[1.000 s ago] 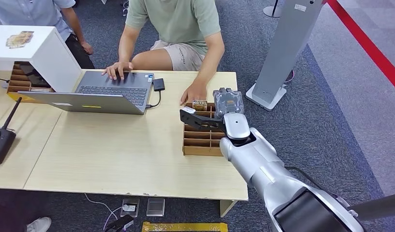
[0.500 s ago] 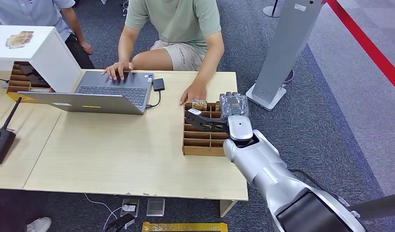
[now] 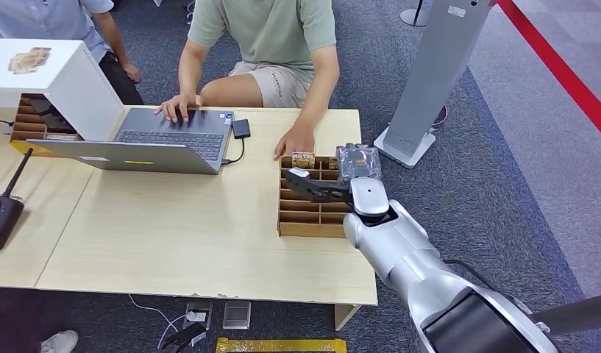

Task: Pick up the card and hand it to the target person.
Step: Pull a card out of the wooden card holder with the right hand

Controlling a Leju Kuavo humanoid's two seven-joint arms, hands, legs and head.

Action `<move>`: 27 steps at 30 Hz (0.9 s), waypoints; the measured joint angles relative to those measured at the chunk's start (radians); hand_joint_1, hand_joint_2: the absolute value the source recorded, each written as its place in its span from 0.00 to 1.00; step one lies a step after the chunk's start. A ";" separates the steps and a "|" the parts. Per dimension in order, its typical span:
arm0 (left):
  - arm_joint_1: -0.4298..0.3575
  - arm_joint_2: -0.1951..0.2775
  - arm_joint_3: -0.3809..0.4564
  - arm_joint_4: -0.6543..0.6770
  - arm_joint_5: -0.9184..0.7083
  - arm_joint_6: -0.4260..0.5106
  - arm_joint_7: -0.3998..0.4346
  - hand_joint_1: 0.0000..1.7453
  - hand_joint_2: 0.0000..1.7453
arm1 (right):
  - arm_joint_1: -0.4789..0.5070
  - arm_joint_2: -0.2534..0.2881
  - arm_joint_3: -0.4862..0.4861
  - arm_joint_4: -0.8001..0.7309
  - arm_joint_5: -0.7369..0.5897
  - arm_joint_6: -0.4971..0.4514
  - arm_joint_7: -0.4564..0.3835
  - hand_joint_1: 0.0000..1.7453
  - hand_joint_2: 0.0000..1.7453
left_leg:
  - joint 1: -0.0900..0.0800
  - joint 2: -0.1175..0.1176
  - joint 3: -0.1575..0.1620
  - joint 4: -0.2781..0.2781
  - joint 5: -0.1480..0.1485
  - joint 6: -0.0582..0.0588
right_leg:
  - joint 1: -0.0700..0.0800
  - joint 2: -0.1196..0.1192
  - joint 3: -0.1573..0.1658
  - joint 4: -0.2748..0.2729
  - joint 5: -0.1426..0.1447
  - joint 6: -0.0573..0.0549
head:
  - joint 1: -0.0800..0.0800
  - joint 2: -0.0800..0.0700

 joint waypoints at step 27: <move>0.001 -0.001 0.011 0.000 -0.009 0.005 0.004 0.00 1.00 | 0.001 0.000 0.000 0.000 0.022 -0.035 0.013 1.00 1.00 | 0.000 0.000 0.000 0.000 0.000 0.000 | 0.000 0.000 0.000 0.000 0.000 0.000 | 0.000 0.000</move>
